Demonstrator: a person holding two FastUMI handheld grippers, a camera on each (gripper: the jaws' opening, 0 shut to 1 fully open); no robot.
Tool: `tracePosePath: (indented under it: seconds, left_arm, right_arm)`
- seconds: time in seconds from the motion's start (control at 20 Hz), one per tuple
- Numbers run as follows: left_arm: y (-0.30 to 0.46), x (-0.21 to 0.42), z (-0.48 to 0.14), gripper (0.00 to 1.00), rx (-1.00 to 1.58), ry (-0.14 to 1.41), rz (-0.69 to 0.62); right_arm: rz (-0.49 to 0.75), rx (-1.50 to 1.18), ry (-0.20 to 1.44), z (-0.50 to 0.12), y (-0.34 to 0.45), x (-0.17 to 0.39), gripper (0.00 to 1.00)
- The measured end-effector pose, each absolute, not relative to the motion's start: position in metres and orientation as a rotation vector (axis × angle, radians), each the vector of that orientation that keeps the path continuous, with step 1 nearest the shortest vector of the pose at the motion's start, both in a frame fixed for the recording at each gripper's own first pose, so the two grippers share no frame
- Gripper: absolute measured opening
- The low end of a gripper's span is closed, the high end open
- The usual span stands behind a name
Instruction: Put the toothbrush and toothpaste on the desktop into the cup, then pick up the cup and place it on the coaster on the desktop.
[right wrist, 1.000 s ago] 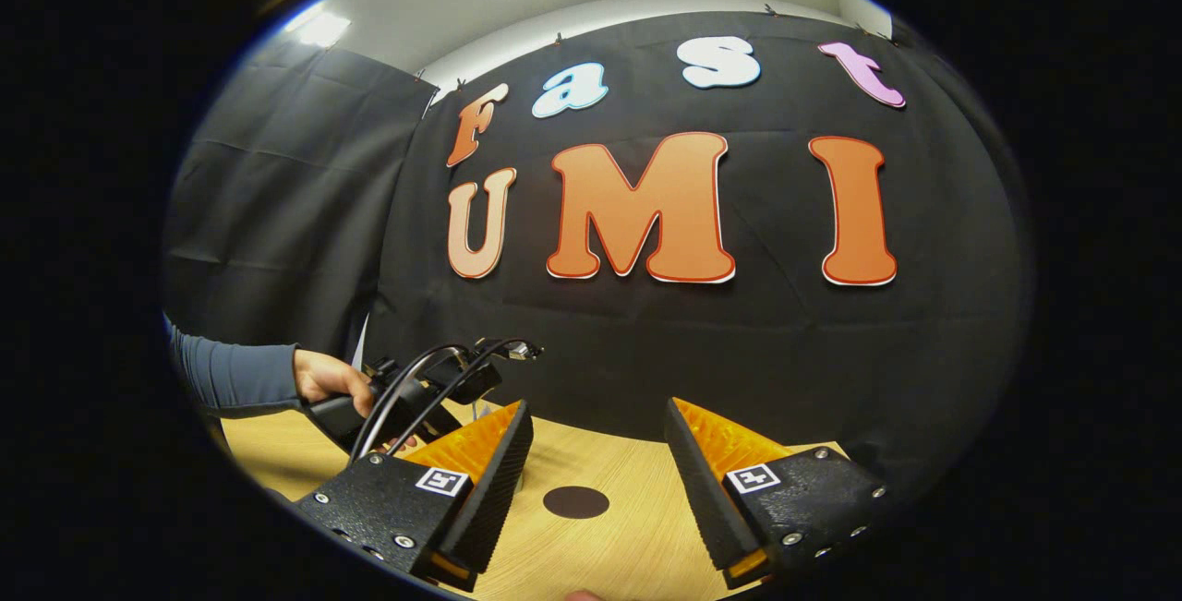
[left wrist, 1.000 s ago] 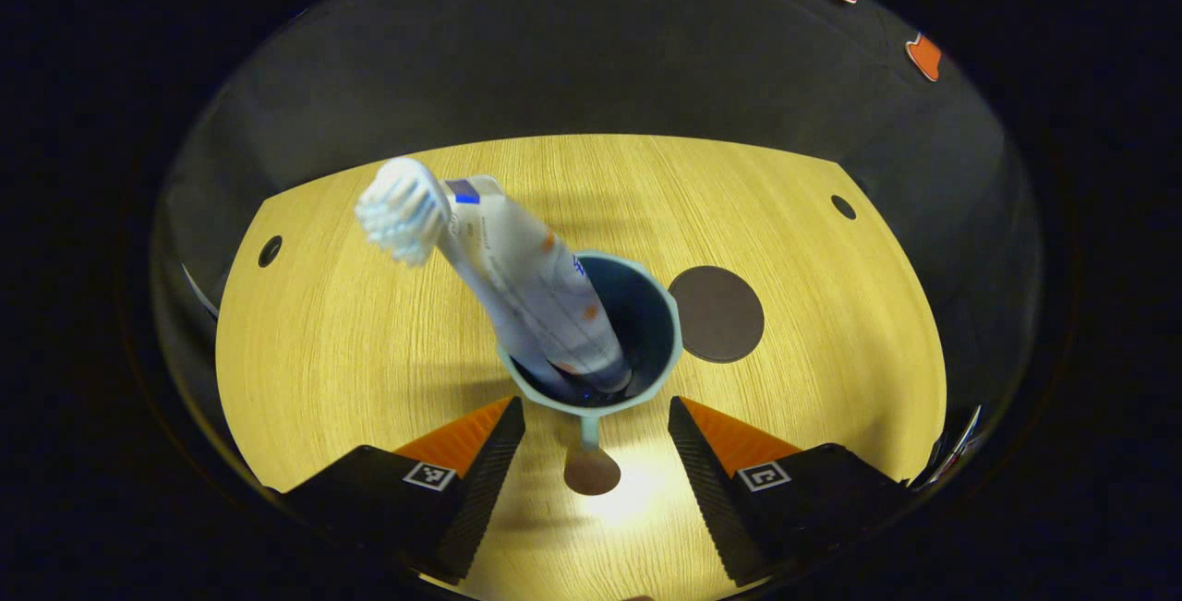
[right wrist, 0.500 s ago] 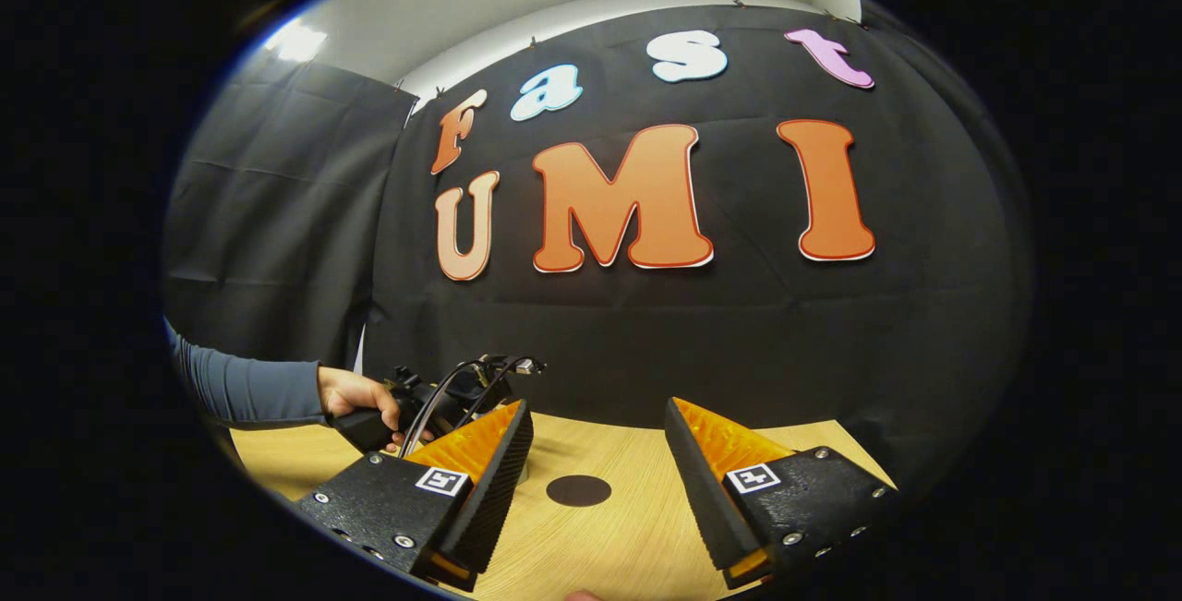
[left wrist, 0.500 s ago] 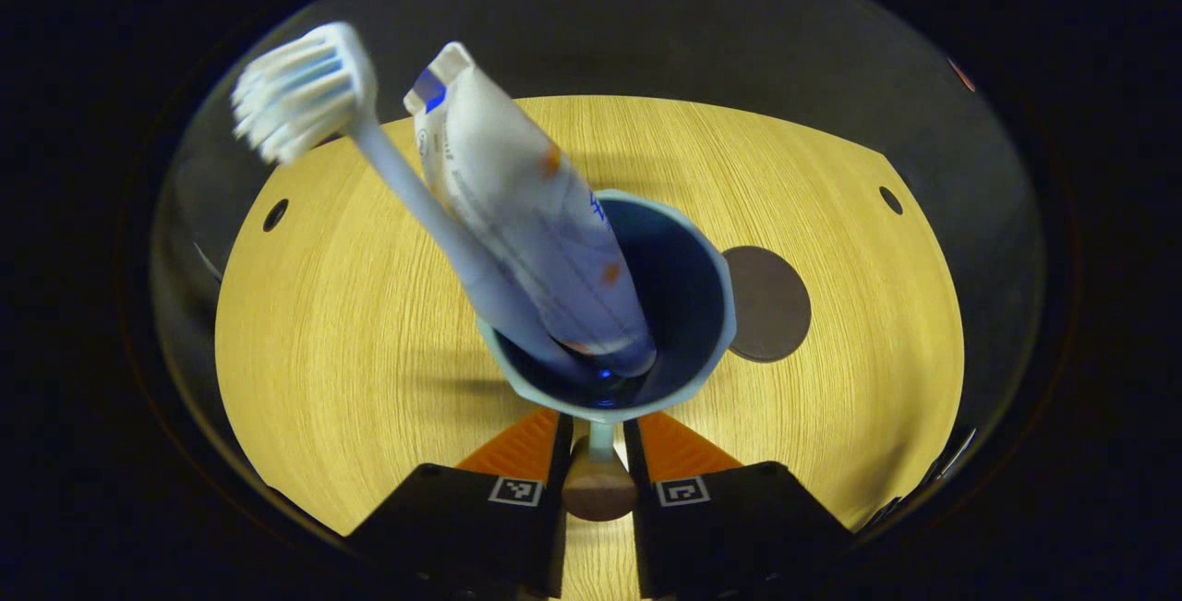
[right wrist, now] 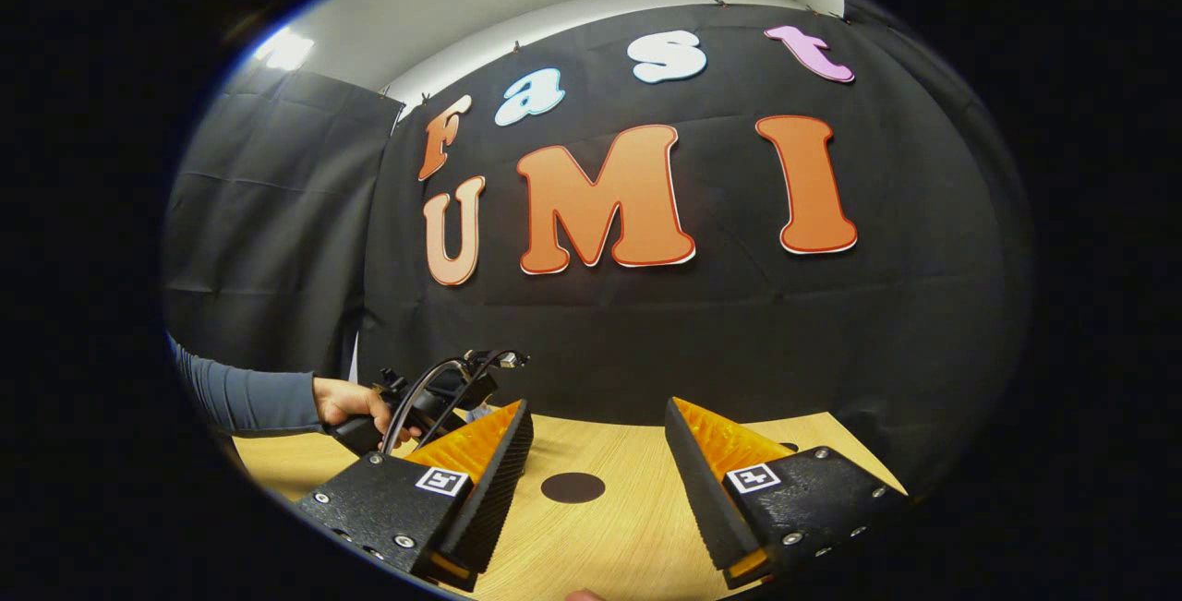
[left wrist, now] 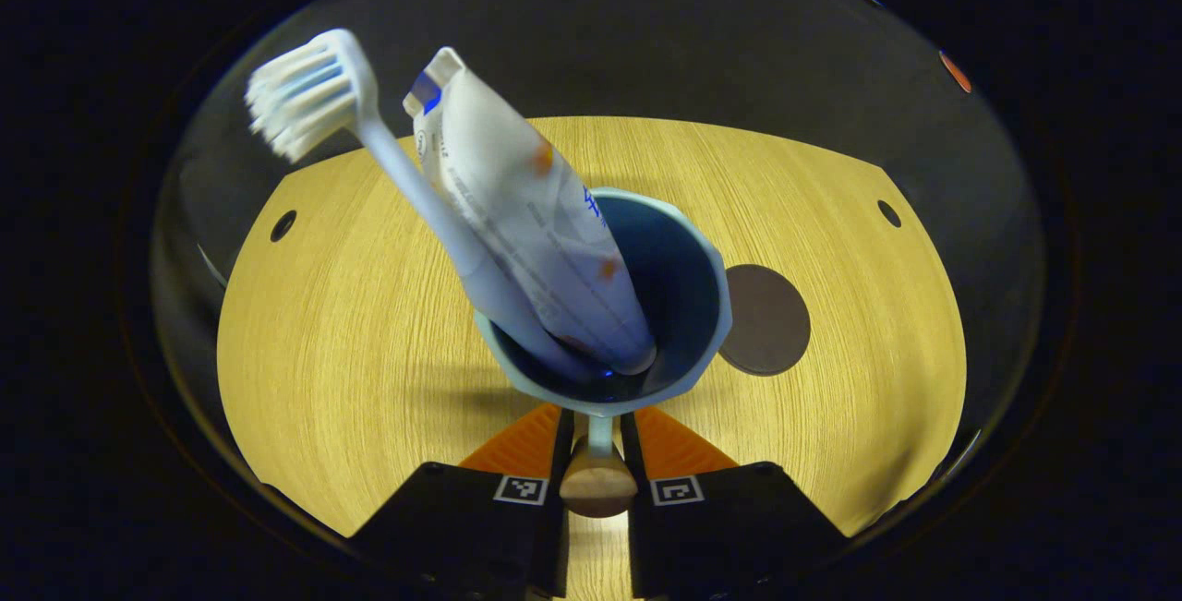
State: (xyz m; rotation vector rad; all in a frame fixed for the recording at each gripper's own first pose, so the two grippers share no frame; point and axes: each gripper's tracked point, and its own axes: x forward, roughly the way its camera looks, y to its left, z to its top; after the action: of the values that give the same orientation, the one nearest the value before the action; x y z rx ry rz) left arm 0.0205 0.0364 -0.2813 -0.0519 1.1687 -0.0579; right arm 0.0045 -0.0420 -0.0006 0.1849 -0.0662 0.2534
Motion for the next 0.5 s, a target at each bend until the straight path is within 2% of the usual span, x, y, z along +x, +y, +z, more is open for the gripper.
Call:
tracePosePath:
  seconds: [0.4, 0.45, 0.5]
  left_arm:
    - [0.030, 0.035, -0.271, 0.26, -0.030, 1.108, -0.153]
    - [0.028, 0.035, -0.270, 0.26, -0.028, 1.108, -0.164]
    - [0.027, 0.034, -0.271, 0.26, -0.026, 1.108, -0.176]
  right_arm:
    - [0.210, 0.191, -0.062, -0.004, -0.062, -0.002, 0.86]
    - [0.204, 0.193, -0.059, -0.006, -0.065, -0.003, 0.82]
    - [0.198, 0.197, -0.055, -0.008, -0.068, -0.004, 0.86]
